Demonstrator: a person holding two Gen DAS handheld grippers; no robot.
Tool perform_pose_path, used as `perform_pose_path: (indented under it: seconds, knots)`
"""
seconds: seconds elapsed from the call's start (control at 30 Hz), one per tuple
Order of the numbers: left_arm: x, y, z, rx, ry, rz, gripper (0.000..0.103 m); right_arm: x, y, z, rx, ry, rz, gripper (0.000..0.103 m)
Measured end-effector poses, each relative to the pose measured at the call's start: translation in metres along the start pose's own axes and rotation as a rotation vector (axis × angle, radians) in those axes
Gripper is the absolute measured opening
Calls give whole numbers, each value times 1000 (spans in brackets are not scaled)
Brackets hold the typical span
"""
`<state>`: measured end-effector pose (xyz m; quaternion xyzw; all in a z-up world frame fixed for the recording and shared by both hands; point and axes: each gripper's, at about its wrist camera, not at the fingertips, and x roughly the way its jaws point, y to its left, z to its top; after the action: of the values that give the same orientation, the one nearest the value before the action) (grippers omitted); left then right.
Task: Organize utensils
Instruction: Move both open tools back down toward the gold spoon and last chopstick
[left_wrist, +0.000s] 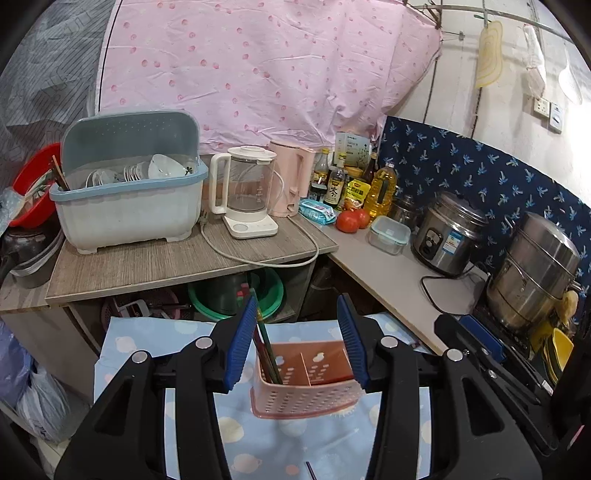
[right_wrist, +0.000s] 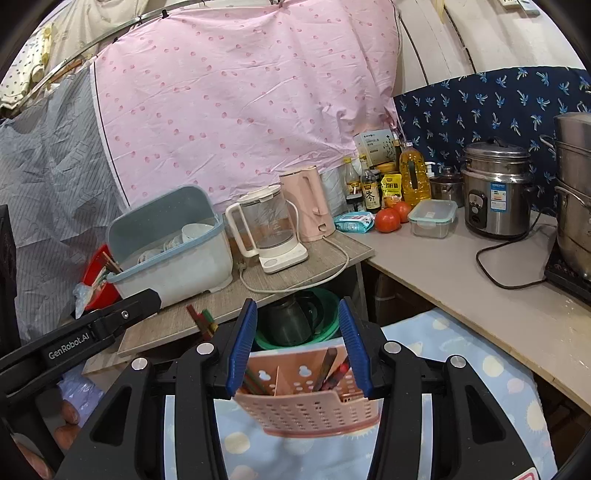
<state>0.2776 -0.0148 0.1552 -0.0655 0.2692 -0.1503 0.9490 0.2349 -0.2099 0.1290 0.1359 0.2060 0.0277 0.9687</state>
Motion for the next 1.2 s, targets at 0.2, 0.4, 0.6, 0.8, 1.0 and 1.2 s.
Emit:
perform_pose_path:
  seconds: [0.2, 0.4, 0.6, 0.8, 1.0, 1.2]
  knots:
    - [-16, -13, -19, 23, 26, -4, 43, -27, 3, -16, -8, 12, 13, 46]
    - [-33, -24, -48, 39, 61, -10, 43, -57, 7, -40, -15, 29, 20, 46]
    - [-45, -31, -86, 48, 113, -22, 47, -82, 6, -74, -13, 60, 12, 46]
    - [-53, -28, -139, 35, 189, -26, 49, -97, -7, -132, -4, 156, -18, 46]
    - [-53, -16, -205, 14, 299, 14, 49, -108, -21, -198, -3, 288, -46, 46]
    - [-55, -2, -256, -28, 404, 32, 49, -117, -28, -250, -8, 403, -42, 46]
